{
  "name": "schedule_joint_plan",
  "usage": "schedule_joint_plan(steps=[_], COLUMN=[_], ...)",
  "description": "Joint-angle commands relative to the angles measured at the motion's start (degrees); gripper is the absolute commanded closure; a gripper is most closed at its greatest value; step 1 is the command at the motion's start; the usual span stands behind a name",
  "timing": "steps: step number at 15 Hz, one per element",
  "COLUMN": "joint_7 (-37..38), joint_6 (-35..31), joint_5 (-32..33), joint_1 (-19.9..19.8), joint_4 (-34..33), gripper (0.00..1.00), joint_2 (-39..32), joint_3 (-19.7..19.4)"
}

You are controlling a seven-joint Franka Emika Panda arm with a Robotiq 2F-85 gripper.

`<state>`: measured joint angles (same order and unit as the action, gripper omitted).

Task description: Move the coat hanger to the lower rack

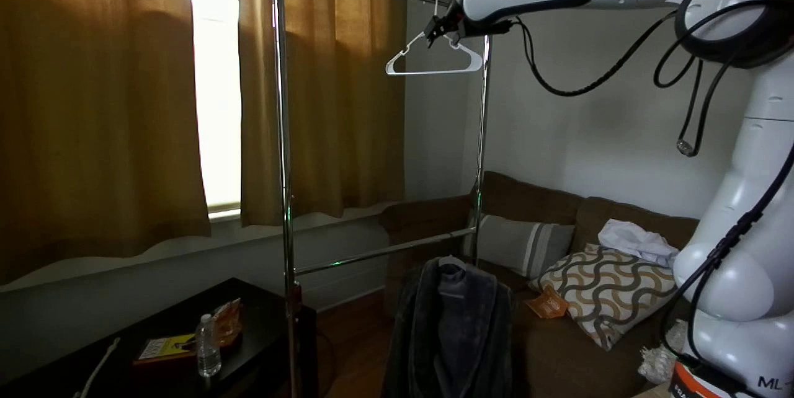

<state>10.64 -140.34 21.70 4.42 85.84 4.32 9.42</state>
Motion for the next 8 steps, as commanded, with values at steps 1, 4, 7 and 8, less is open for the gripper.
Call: schedule_joint_plan(steps=[1,4,7,8], joint_7=[2.8,5.6,7.4,7.6], joint_6=[-2.6,-4.4,-7.2,-8.8], joint_5=[2.3,2.6,2.7,2.5], joint_1=[0.3,0.1,0.4,0.5], joint_4=[-3.1,-4.4,-5.8,-6.1], gripper=[0.00,0.00,0.00,0.00], joint_2=[-2.9,-4.6,-6.5,-7.1], joint_3=[0.0,0.3,0.4,0.4])
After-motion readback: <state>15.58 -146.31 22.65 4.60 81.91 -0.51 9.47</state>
